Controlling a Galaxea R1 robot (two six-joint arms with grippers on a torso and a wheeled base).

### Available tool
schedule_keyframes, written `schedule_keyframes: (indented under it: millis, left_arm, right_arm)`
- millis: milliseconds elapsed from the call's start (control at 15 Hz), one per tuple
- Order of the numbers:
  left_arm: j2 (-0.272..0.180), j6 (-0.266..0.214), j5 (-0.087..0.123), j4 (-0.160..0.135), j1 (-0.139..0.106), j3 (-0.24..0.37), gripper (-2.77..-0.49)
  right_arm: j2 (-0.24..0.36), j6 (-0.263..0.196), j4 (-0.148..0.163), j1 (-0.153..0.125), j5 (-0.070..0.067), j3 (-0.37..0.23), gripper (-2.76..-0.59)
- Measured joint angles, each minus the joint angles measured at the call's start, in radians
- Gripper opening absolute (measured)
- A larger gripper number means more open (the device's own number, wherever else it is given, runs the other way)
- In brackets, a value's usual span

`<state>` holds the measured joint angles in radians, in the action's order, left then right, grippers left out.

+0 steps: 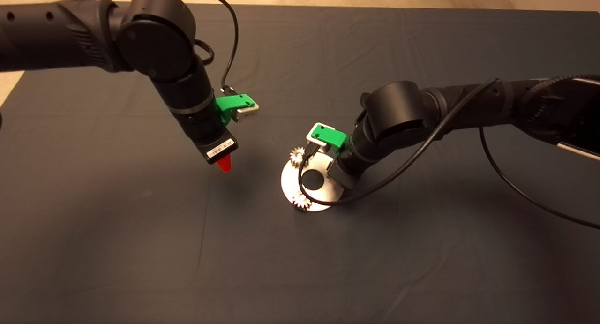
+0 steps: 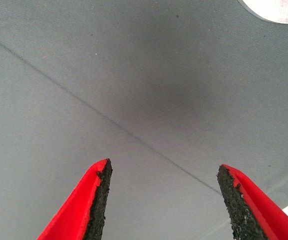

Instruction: Install three planetary gears onto the carrier pins

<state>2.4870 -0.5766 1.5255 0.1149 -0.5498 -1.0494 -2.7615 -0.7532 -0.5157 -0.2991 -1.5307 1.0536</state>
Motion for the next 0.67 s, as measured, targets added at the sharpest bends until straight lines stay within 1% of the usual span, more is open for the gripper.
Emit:
schedule_keyframes:
  millis: [267,467,600,667]
  left_arm:
    - [0.0,0.0,0.0,0.0,0.0,0.0,-1.8]
    - [-0.002,0.0,0.0,0.0,0.0,0.0,-1.8]
    - [-0.003,0.0,0.0,-0.001,0.0,0.0,-1.8]
    - [-0.003,0.0,0.0,-0.001,-0.001,0.0,-1.8]
  right_arm:
    - [0.0,0.0,0.009,0.0,0.0,0.0,-2.34]
    - [0.0,0.0,0.023,-0.001,0.0,0.0,-2.34]
    - [0.0,0.0,0.057,-0.005,-0.002,0.0,-2.34]
    - [0.002,0.0,0.068,-0.008,0.0,0.0,-2.34]
